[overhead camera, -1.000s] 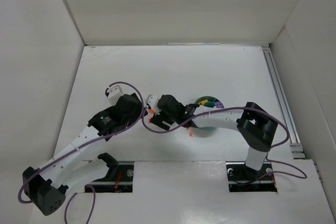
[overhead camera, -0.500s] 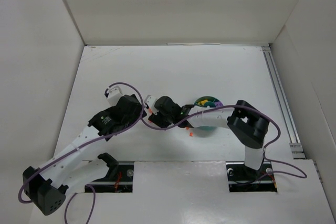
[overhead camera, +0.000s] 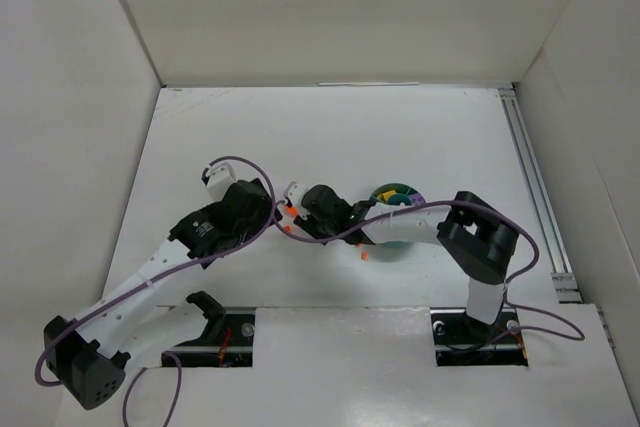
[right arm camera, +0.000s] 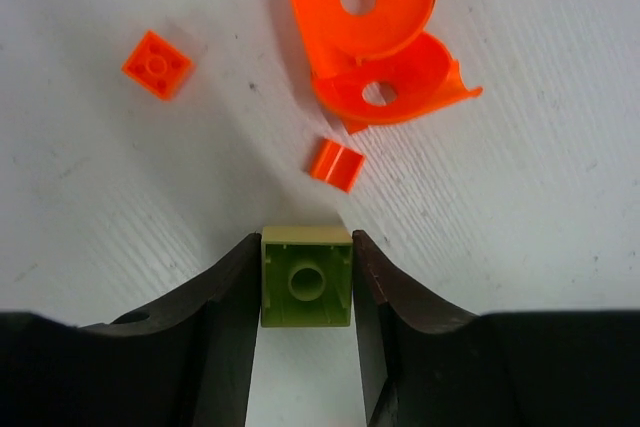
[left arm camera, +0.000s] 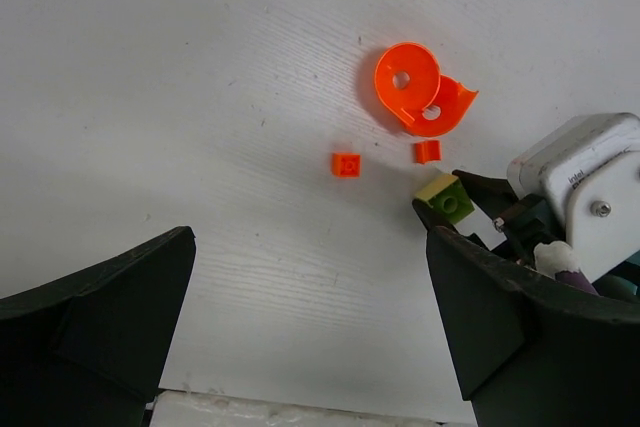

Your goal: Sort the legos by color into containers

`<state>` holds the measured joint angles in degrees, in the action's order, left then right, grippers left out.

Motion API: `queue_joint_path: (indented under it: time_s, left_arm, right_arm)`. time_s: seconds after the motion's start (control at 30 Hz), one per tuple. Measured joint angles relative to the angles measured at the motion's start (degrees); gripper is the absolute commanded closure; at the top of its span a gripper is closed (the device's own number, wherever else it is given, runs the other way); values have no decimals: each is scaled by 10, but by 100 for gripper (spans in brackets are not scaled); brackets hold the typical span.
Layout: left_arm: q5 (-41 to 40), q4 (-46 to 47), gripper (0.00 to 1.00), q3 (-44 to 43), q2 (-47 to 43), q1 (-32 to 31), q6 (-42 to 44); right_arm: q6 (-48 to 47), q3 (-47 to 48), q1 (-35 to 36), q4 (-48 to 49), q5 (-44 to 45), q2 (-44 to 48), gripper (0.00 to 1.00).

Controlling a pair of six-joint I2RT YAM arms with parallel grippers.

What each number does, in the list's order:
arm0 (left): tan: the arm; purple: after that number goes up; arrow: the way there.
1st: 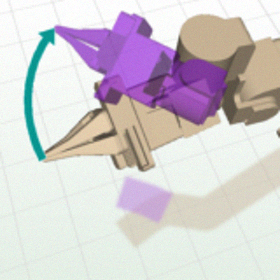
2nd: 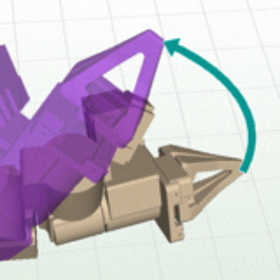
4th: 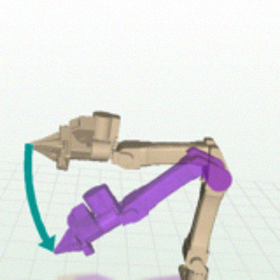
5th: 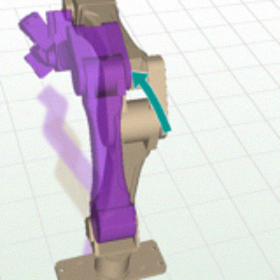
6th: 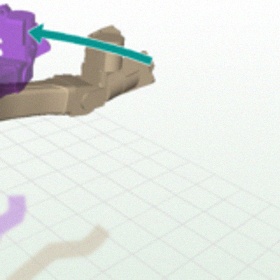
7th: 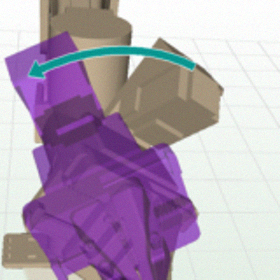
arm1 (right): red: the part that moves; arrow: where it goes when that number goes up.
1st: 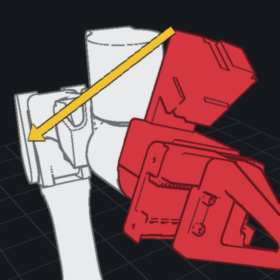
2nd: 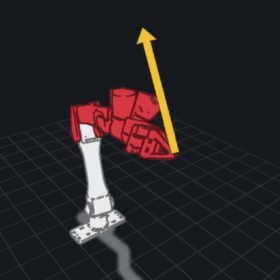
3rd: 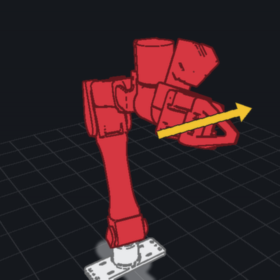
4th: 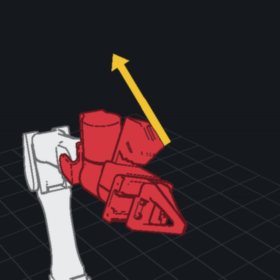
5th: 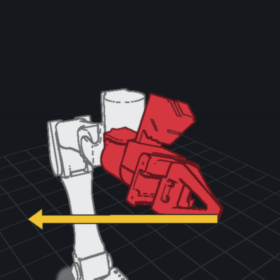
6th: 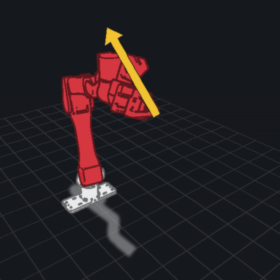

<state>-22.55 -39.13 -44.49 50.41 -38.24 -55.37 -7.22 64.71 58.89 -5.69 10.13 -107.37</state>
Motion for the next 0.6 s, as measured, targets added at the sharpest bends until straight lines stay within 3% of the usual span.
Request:
queue_joint_path:
  time_s: [0.1, 0.33, 0.6]
  left_arm:
    - [3, 10, 0, 0, 5, -3, 0]
    - [11, 36, 0, -3, 19, -3, 2]
    - [18, 55, 0, -3, 35, -3, 12]
  right_arm:
    - [0, -21, 0, -10, 2, 28, 77]
    - [-7, -74, -7, -20, 9, 171, 77]
    - [-13, -124, -72, -44, 39, 317, 77]
